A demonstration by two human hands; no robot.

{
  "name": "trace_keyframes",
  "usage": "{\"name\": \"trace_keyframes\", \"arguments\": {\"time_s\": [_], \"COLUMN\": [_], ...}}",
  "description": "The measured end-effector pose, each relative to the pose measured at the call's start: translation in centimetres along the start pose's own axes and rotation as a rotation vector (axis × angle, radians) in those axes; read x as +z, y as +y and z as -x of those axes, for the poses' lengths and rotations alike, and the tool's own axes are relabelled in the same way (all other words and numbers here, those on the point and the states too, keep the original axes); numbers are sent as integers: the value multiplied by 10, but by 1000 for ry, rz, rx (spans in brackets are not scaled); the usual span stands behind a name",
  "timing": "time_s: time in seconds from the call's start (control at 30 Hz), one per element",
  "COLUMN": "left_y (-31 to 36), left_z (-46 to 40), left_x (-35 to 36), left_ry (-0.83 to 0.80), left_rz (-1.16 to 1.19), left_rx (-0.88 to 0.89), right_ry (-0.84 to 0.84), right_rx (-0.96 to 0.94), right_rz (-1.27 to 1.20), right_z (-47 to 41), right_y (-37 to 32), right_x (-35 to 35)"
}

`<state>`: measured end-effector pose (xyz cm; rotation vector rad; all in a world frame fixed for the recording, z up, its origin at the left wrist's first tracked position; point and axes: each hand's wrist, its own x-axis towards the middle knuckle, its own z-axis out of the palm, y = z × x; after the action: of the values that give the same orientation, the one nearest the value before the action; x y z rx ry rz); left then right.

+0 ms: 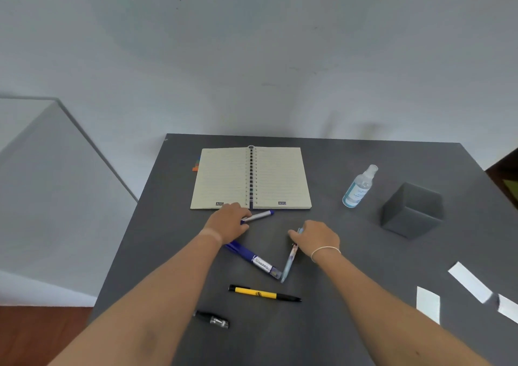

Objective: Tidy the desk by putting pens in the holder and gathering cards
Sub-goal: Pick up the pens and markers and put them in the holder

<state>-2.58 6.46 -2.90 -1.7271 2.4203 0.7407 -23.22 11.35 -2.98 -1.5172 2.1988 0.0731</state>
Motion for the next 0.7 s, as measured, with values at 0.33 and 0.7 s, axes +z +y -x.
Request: {"name": "trace_keyframes", "arguments": {"time_s": [0.33, 0.7], "left_y": [-12, -57], "left_z": [9, 63], "left_x": [-2, -14], "left_ry": [53, 117], "left_rz": [109, 270], "left_rx": [-74, -293], "right_ry": [-51, -170], "right_rx": [23, -397], "right_rz": [-350, -339], "right_z": [10, 28], "right_y": [-12, -81], "right_x": [0, 8]}}
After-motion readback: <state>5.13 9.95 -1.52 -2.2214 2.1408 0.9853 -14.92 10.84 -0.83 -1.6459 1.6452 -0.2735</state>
